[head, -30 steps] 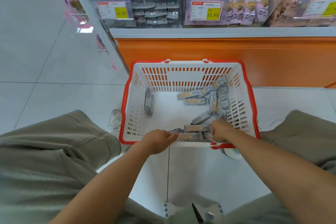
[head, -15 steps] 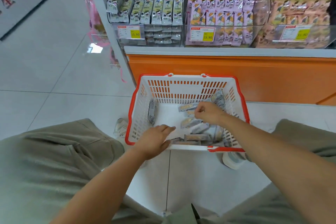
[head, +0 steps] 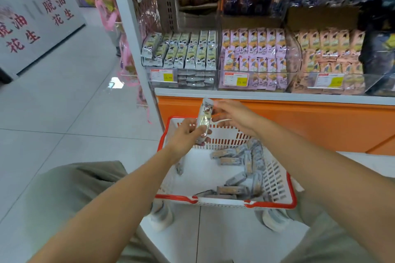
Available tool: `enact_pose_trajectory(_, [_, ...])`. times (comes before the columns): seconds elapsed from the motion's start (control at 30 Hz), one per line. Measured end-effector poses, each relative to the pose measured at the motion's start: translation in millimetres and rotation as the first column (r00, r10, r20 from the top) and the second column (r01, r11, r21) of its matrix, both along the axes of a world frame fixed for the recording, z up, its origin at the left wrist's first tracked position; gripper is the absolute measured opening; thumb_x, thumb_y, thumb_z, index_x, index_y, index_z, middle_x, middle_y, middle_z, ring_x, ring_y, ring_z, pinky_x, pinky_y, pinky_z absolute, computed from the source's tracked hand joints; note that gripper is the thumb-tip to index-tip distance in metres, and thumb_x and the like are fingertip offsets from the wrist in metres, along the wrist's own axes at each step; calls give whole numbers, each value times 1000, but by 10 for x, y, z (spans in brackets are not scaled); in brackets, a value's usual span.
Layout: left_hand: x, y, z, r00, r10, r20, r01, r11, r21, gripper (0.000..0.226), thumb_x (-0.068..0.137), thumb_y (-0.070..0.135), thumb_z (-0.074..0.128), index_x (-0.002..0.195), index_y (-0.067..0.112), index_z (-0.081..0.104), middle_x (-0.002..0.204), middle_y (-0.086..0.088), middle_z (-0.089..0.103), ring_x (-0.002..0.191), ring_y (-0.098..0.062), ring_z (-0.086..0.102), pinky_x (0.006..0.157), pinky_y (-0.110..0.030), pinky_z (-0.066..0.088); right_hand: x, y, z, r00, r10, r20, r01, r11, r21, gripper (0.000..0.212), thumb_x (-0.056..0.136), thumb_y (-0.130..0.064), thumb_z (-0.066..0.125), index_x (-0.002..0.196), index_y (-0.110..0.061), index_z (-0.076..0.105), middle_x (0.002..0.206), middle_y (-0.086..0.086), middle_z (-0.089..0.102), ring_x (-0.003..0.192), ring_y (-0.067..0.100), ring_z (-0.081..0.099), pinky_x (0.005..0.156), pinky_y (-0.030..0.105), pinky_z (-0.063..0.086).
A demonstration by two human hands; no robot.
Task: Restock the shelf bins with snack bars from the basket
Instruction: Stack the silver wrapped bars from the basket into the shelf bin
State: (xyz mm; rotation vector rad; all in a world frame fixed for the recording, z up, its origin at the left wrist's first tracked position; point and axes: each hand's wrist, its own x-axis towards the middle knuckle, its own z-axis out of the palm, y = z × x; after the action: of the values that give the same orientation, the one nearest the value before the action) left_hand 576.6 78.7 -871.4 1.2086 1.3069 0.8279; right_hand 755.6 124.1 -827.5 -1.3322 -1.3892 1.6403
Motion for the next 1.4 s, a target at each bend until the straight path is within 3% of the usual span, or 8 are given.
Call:
enact_pose_trajectory(0.17, [-86, 174, 154, 989, -34, 142, 41, 998, -48, 27, 94, 20, 61, 119, 11, 56, 104, -10, 69, 89, -23, 71, 75, -32, 57, -128, 210, 31, 997, -38, 67, 32, 995, 97, 30, 94, -21, 63, 119, -5, 61, 103, 7, 72, 91, 19, 67, 76, 29, 52])
enact_pose_trajectory(0.37, [-174, 453, 350, 997, 68, 22, -70, 991, 115, 52, 82, 7, 74, 128, 15, 53, 115, -10, 61, 90, -23, 66, 71, -30, 57, -255, 455, 247, 987, -161, 11, 155, 965, 210, 22, 94, -18, 63, 112, -6, 57, 100, 12, 69, 76, 14, 66, 63, 21, 54])
enact_pose_trajectory(0.6, [-241, 1006, 700, 849, 372, 375, -401, 916, -1, 65, 82, 18, 76, 134, -2, 43, 95, -15, 64, 77, -19, 65, 67, -27, 53, -233, 769, 530, 995, -92, -36, 98, 965, 244, 14, 93, -14, 64, 106, -10, 60, 101, 14, 65, 81, 24, 70, 71, 26, 57])
enact_pose_trajectory(0.73, [-23, 1195, 834, 836, 301, 458, -331, 943, -16, 22, 94, 17, 62, 106, 2, 52, 81, -14, 53, 74, -23, 59, 71, -31, 57, -260, 854, 530, 992, -90, 94, 48, 924, 380, 25, 87, -25, 72, 100, -7, 61, 95, 9, 67, 85, 19, 67, 74, 28, 55])
enact_pose_trajectory(0.87, [72, 1481, 981, 897, 311, 313, -346, 936, 63, 12, 94, 19, 60, 97, 9, 55, 69, -3, 55, 64, -18, 54, 70, -38, 52, -152, 947, 553, 976, -192, 99, 104, 818, 565, 16, 93, -22, 64, 94, -6, 64, 87, 2, 66, 80, 7, 63, 74, 21, 52])
enact_pose_trajectory(1.0, [135, 1803, 1189, 949, 311, 57, -316, 938, 146, 39, 94, 26, 61, 125, 2, 54, 89, -9, 60, 75, -23, 58, 86, -49, 53, 71, 1222, 519, 892, -411, 189, 131, 634, 762, 16, 94, -12, 55, 107, -16, 63, 106, -3, 62, 88, -5, 54, 80, 16, 45])
enact_pose_trajectory(1.13, [213, 2099, 1304, 941, 314, -126, -288, 939, 187, 66, 91, 31, 66, 144, 4, 37, 95, -2, 59, 86, -25, 64, 88, -42, 53, 276, 1568, 405, 769, -339, 543, -159, 721, 675, 51, 97, -33, 54, 145, -22, 41, 153, 2, 36, 141, 20, 30, 116, 43, 25])
enact_pose_trajectory(1.4, [344, 2464, 1225, 888, 249, -386, -138, 946, 292, 32, 94, 32, 63, 118, 10, 61, 101, -8, 62, 94, -25, 59, 94, -38, 49, 432, 1754, 193, 502, -214, 838, -416, 790, 451, 60, 105, -41, 25, 155, -29, -5, 163, -1, -11, 150, 15, -10, 120, 44, 3])
